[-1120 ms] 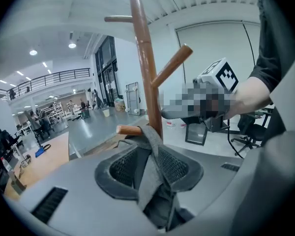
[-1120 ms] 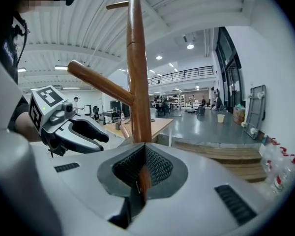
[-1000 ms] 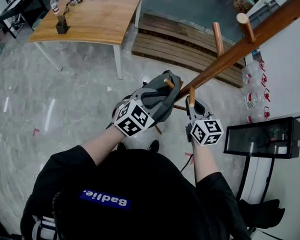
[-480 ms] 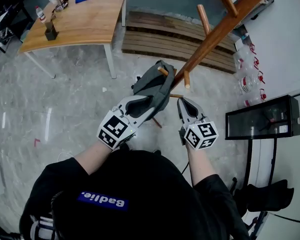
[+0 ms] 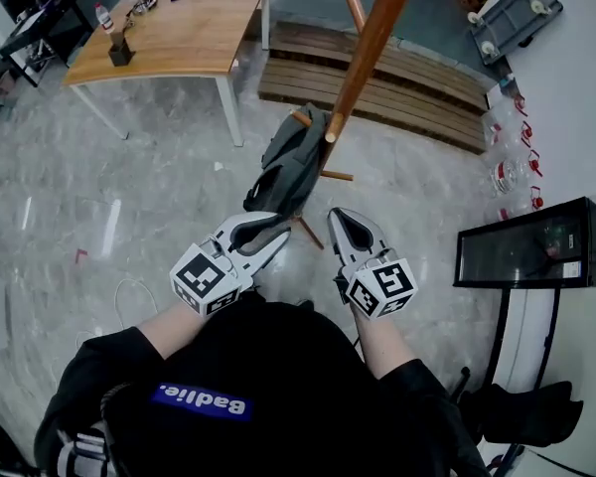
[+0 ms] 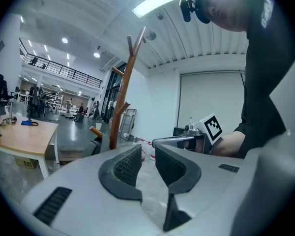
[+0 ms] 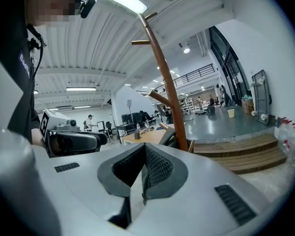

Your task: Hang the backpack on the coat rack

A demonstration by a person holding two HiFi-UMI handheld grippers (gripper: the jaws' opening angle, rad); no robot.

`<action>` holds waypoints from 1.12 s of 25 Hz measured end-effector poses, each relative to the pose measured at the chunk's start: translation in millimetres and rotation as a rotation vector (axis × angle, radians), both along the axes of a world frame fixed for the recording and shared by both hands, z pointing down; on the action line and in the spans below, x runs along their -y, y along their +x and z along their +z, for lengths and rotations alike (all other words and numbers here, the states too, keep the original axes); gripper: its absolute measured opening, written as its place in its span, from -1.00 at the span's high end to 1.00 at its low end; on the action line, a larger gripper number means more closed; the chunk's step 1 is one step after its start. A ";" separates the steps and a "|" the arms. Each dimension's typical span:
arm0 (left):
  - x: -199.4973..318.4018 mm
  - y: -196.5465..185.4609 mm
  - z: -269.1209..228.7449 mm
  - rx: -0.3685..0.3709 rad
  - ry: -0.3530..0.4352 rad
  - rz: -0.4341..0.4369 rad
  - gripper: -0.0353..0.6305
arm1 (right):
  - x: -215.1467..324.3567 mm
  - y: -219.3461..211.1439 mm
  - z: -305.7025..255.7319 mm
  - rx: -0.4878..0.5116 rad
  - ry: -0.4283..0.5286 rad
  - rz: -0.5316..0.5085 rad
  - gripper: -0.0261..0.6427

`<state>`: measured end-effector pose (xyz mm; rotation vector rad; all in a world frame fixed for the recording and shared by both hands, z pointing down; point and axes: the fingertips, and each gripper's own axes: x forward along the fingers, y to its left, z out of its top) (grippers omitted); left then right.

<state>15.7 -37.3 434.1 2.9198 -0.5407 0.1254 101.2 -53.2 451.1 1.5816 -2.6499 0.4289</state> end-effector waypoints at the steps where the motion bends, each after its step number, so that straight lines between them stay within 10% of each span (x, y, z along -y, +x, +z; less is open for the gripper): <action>1: -10.3 3.3 1.1 0.004 -0.004 -0.008 0.63 | -9.1 0.4 -0.9 0.013 0.005 -0.016 0.91; 28: -71.6 -2.0 -18.1 0.006 0.090 0.165 0.87 | -86.6 -67.6 -38.7 -0.076 0.105 -0.107 0.91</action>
